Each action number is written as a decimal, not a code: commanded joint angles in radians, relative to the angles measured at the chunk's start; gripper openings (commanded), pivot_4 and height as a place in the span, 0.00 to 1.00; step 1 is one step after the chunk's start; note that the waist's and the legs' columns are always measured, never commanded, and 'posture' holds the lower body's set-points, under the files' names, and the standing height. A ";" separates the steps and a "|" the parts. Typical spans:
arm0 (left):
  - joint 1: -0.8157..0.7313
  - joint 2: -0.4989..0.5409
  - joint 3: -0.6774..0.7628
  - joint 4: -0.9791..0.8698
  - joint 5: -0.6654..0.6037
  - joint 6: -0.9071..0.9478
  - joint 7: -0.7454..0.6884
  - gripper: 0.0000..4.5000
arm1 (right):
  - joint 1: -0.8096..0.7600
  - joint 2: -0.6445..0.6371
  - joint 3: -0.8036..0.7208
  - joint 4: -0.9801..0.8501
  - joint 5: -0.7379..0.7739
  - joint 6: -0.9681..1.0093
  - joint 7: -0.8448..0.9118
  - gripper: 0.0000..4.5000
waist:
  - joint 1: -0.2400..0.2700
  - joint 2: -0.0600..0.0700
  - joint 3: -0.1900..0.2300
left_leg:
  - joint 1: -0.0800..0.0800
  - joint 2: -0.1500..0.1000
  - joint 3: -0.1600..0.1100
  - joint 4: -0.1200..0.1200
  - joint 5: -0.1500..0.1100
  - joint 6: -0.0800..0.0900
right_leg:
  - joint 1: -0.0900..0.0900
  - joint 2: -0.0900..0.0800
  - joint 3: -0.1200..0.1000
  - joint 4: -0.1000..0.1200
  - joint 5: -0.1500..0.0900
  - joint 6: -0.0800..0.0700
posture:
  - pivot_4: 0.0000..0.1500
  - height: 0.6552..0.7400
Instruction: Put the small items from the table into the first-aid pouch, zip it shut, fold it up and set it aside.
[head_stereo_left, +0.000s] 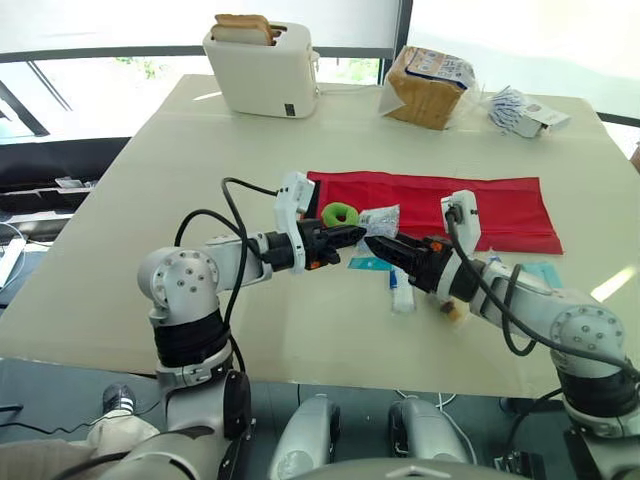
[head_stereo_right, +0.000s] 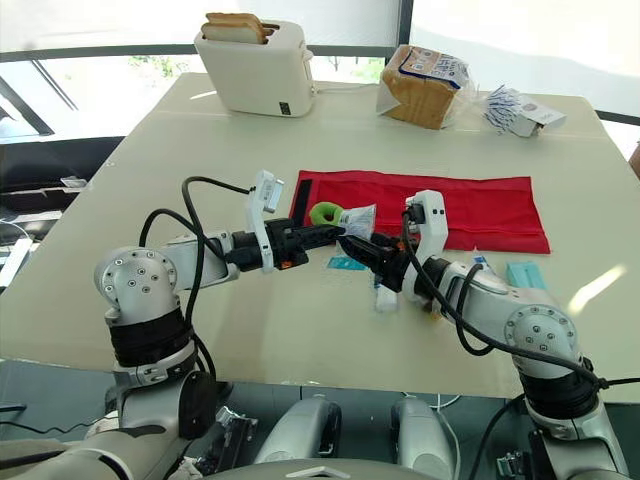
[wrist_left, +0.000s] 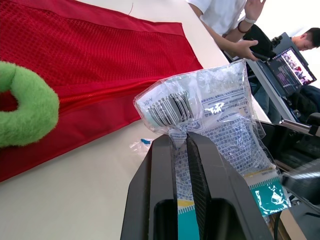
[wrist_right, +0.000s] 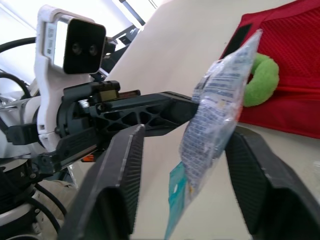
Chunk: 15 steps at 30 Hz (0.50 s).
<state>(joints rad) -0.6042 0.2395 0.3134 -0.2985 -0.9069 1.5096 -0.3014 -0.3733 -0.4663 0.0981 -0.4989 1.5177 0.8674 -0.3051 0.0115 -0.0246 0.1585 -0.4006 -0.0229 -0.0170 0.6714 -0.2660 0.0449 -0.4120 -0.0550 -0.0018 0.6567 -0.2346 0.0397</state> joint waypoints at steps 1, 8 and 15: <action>0.000 -0.012 0.006 -0.038 -0.023 -0.028 0.005 0.00 | -0.003 -0.001 -0.029 -0.036 0.028 -0.005 0.000 0.12 | 0.000 0.000 0.000 | 0.000 0.000 0.000 0.000 0.000 0.000 | 0.000 0.000 0.000 0.000 0.000 0.000 | 1.00 1.00; 0.034 0.016 0.014 -0.069 -0.077 -0.085 -0.063 0.21 | 0.019 -0.021 -0.043 -0.047 0.043 -0.004 -0.013 0.00 | 0.000 0.000 0.000 | 0.000 0.000 0.000 0.000 0.000 0.000 | 0.000 0.000 0.000 0.000 0.000 0.000 | 1.00 1.00; -0.059 0.246 -0.081 0.235 0.119 -0.390 -0.286 0.69 | 0.061 -0.088 -0.136 -0.086 0.119 -0.039 -0.021 0.00 | 0.001 0.000 0.000 | 0.000 0.000 0.000 -0.001 0.000 0.001 | 0.000 0.003 -0.001 0.000 0.000 0.000 | 1.00 1.00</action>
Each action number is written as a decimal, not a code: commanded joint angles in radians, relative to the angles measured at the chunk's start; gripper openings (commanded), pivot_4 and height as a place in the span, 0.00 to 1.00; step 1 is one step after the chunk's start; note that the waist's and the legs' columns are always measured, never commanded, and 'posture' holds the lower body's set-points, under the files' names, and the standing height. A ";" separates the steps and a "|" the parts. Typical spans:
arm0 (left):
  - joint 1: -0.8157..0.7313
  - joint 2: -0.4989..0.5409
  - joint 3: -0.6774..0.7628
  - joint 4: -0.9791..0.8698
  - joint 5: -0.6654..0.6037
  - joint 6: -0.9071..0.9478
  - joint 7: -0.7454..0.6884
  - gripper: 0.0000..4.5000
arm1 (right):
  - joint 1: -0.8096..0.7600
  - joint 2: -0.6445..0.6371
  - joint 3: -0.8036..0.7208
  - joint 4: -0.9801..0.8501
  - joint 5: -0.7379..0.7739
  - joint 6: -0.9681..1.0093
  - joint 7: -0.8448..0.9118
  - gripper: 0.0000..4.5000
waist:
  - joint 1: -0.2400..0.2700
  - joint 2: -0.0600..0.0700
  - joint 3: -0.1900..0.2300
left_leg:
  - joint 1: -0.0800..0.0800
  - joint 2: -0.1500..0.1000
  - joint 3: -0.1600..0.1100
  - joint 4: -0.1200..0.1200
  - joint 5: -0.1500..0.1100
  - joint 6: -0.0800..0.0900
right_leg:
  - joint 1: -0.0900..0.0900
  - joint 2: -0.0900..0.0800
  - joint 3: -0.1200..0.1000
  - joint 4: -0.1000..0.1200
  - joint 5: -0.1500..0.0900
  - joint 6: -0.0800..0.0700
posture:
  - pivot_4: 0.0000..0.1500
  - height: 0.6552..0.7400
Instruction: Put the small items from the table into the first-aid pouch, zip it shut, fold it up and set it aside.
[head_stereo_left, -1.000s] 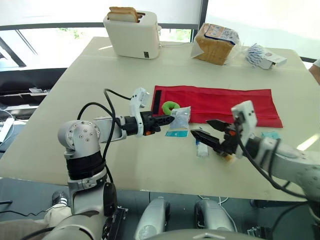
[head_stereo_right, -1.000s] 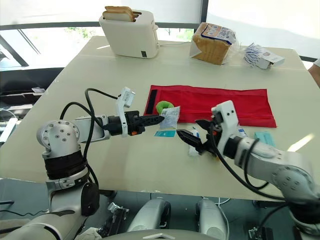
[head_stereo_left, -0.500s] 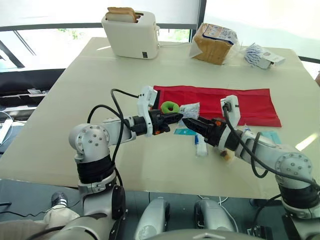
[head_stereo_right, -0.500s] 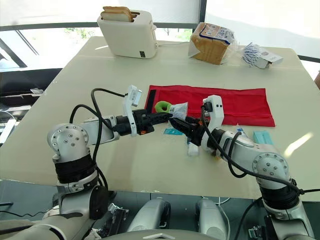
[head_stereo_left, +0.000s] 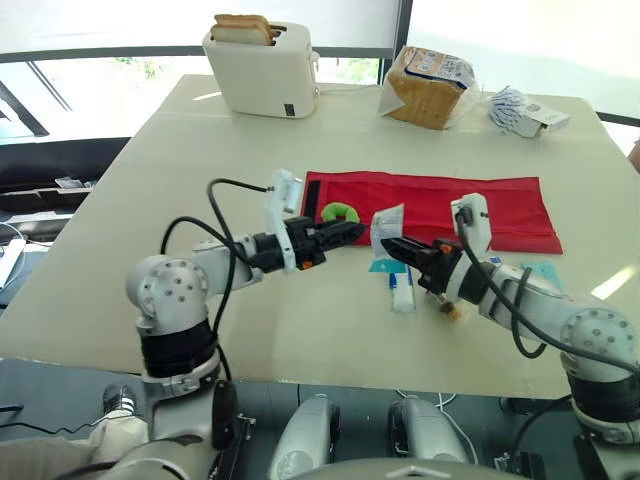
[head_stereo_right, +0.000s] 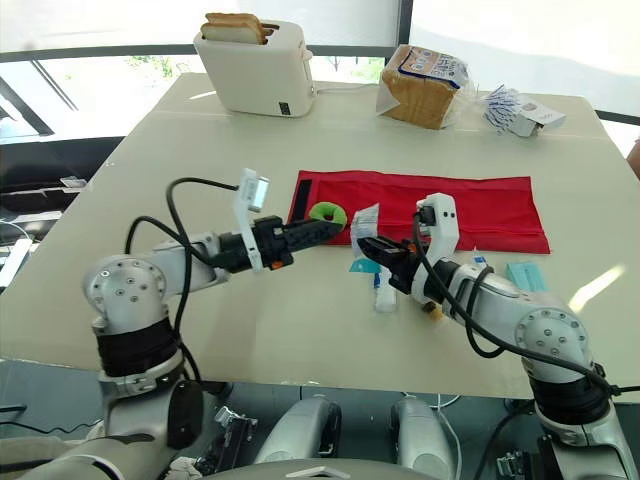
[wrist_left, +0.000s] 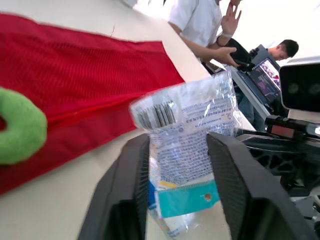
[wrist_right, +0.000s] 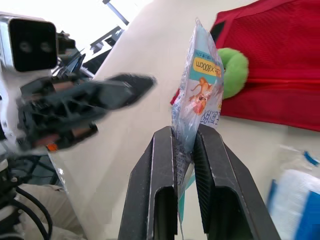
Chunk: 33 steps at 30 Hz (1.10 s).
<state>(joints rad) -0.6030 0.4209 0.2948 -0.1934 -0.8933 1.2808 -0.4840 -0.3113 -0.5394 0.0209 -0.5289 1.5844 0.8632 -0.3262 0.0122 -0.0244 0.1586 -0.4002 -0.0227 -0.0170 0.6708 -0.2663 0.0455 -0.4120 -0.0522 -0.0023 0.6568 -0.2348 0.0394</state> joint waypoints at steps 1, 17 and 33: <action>-0.093 0.092 -0.102 0.209 0.162 -0.231 -0.141 0.69 | 0.005 -0.022 -0.071 -0.064 0.060 -0.042 0.000 0.00 | 0.002 0.000 0.000 | 0.000 0.000 0.000 0.000 0.000 0.001 | 0.000 0.000 0.000 0.000 0.000 0.000 | 1.00 1.00; -0.625 -0.017 -0.401 1.319 0.716 -0.870 -0.372 0.01 | 0.082 -0.044 -0.109 -0.222 0.019 -0.166 -0.105 0.00 | -0.008 -0.002 0.001 | -0.003 0.000 0.003 0.000 -0.004 0.007 | -0.003 -0.002 -0.002 -0.002 0.000 0.001 | 1.00 1.00; -0.628 0.141 -0.497 1.291 0.778 -0.796 -1.114 0.01 | 0.135 -0.055 -0.087 -0.273 -0.011 -0.214 -0.093 0.00 | -0.026 -0.002 0.001 | -0.017 0.002 0.001 0.006 -0.004 0.007 | -0.016 0.002 -0.001 0.005 0.000 0.001 | 1.00 1.00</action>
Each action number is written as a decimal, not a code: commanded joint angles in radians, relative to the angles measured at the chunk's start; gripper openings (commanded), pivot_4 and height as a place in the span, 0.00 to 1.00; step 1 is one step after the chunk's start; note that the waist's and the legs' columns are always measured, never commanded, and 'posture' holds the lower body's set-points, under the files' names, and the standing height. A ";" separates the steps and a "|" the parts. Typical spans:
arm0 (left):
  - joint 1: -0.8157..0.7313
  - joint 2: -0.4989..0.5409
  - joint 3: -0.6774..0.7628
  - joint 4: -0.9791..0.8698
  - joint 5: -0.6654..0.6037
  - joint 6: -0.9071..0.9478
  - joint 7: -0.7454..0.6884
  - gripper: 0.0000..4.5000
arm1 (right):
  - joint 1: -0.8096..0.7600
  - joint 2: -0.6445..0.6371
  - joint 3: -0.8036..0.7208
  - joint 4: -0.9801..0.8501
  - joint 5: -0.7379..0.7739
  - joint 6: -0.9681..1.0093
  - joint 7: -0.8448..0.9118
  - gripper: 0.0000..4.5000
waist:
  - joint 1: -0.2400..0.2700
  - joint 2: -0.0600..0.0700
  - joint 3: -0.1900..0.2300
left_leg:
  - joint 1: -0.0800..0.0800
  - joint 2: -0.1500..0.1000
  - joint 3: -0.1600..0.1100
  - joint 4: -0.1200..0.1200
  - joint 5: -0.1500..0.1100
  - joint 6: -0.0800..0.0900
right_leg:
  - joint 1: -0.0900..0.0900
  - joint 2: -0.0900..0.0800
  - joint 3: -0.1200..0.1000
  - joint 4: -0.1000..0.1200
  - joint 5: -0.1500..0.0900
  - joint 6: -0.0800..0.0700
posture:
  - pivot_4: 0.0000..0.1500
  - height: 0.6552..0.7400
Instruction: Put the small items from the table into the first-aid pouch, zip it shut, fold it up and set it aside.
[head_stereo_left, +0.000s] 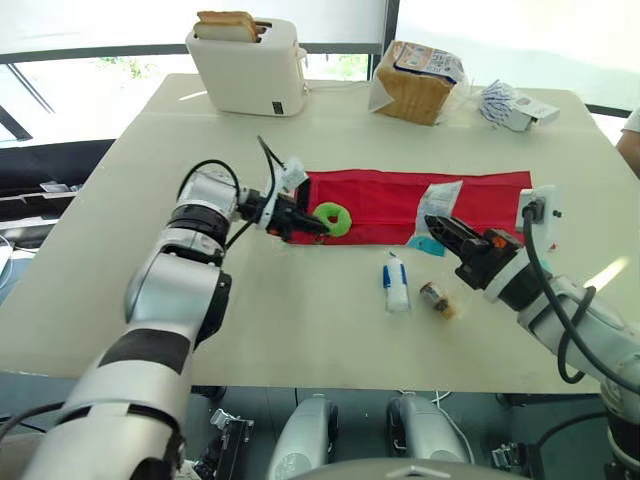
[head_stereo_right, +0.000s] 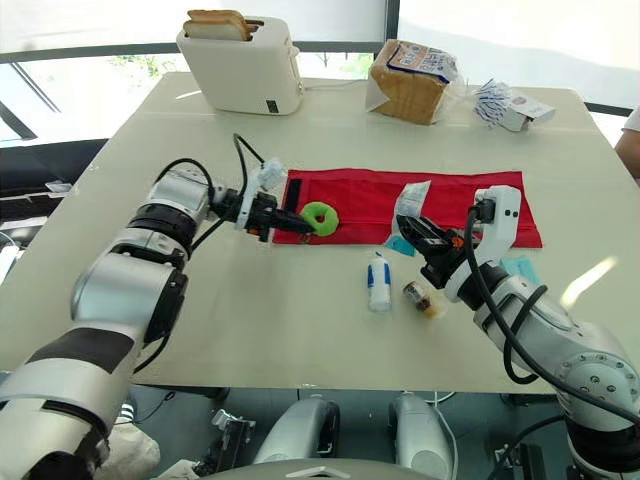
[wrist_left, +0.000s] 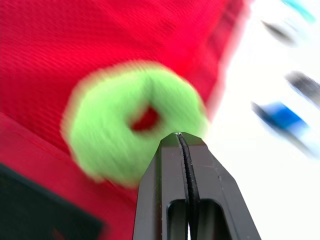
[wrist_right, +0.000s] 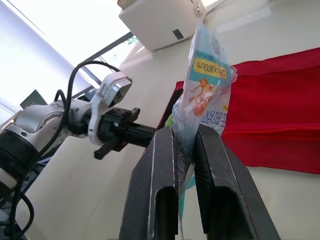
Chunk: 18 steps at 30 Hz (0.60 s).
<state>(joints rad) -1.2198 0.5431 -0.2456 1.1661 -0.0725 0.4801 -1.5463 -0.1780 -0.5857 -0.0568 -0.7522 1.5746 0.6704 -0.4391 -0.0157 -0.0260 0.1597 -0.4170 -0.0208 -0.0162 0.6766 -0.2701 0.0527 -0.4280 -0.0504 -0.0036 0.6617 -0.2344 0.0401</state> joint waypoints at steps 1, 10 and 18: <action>-0.009 0.010 0.073 -0.071 -0.037 -0.041 0.028 0.01 | 0.002 -0.009 -0.008 -0.046 -0.005 -0.021 0.025 0.00 | 0.004 0.000 0.000 | -0.001 0.000 0.000 0.001 0.000 0.000 | 0.000 0.000 0.001 0.000 0.000 0.000 | 1.00 1.00; 0.075 -0.080 0.153 -0.323 -0.065 0.027 0.258 0.74 | -0.002 0.001 0.004 -0.033 -0.024 -0.023 0.052 0.00 | 0.011 0.000 0.000 | -0.003 -0.001 -0.002 0.007 -0.001 0.001 | 0.001 -0.002 -0.001 0.000 0.000 0.001 | 1.00 1.00; 0.181 -0.139 0.099 -0.601 -0.038 0.294 0.468 0.84 | 0.009 -0.001 -0.001 -0.046 -0.047 -0.026 0.048 0.00 | 0.001 0.000 0.000 | -0.002 -0.001 -0.002 0.007 -0.001 0.001 | 0.001 -0.001 0.000 0.001 0.000 0.001 | 1.00 1.00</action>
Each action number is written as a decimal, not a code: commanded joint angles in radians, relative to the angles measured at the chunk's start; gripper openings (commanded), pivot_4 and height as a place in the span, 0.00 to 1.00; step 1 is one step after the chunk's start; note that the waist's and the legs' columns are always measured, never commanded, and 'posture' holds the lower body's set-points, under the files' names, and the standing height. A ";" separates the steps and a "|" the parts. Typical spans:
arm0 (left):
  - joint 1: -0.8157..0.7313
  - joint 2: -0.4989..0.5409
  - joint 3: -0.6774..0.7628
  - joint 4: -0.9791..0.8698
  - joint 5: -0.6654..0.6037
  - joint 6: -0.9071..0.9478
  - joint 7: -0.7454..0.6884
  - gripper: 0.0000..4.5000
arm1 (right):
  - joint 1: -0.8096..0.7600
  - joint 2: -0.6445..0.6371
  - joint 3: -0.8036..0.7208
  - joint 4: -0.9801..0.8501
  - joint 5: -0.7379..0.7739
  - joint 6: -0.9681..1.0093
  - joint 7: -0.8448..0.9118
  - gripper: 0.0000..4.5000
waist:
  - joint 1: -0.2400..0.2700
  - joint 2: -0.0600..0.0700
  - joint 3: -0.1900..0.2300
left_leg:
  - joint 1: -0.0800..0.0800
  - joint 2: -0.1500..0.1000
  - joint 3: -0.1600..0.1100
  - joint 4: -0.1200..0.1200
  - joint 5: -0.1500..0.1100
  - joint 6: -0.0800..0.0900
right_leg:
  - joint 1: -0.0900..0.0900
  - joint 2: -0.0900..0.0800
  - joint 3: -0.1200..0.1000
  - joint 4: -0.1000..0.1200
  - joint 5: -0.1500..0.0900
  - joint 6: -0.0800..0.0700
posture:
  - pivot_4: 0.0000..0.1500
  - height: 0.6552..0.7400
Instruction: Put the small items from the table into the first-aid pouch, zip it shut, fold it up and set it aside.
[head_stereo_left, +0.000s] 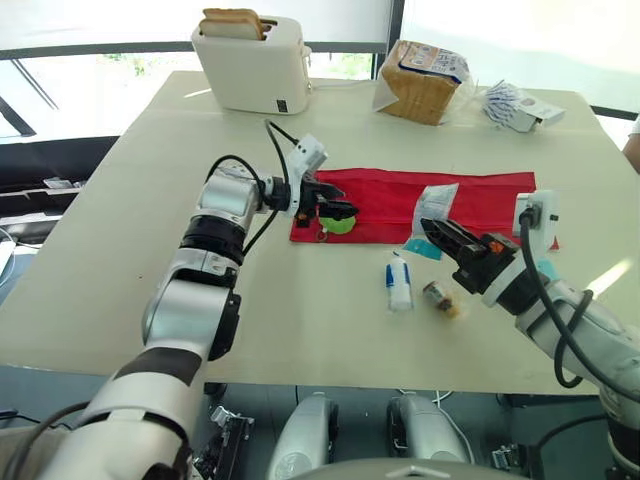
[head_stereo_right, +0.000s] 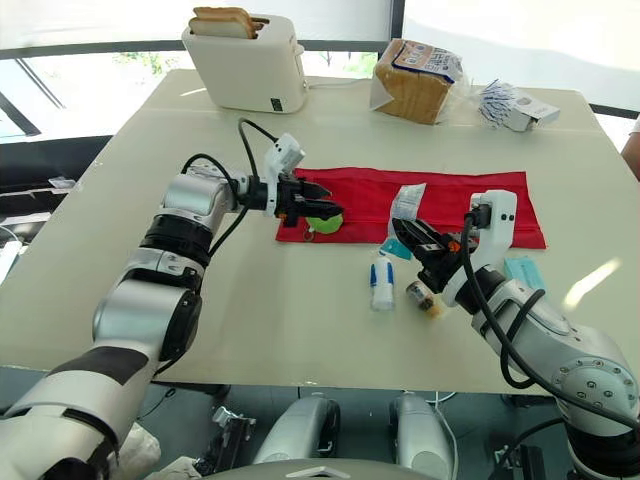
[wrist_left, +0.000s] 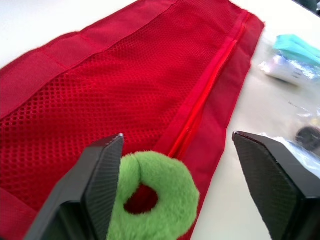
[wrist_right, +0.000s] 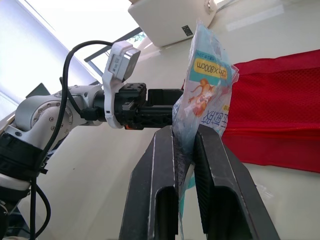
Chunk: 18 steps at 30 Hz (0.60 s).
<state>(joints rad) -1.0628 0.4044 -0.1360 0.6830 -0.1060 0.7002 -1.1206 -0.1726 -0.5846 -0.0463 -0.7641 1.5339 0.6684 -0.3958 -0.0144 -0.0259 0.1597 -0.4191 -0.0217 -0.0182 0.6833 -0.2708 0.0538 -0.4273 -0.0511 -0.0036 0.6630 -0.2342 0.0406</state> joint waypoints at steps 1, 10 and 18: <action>0.032 0.001 -0.015 -0.142 -0.009 0.104 0.044 0.84 | 0.005 -0.001 -0.012 -0.036 -0.007 -0.025 0.001 0.00 | 0.000 0.000 0.000 | 0.000 0.000 0.000 0.000 0.000 0.000 | 0.000 0.000 0.000 0.000 0.000 0.000 | 1.00 1.00; 0.088 0.061 -0.062 -0.255 -0.023 0.189 0.045 0.84 | 0.037 -0.002 -0.014 -0.057 -0.022 -0.040 -0.003 0.00 | 0.003 0.000 0.000 | 0.000 0.000 0.000 0.000 0.001 -0.001 | 0.000 0.000 0.000 0.000 0.000 0.000 | 1.00 1.00; 0.087 0.020 -0.090 -0.136 -0.001 0.071 0.071 0.73 | 0.042 -0.011 -0.016 -0.063 -0.016 -0.039 -0.005 0.00 | 0.006 0.000 0.000 | 0.001 0.000 0.001 0.000 0.001 -0.002 | 0.000 -0.001 0.001 0.000 0.000 0.000 | 1.00 1.00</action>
<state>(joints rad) -0.9733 0.4226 -0.2196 0.5369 -0.1081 0.7929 -1.0413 -0.1328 -0.5856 -0.0463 -0.7806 1.5094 0.6489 -0.4018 -0.0088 -0.0258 0.1596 -0.4185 -0.0221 -0.0174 0.6835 -0.2699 0.0523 -0.4271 -0.0516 -0.0030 0.6630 -0.2342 0.0406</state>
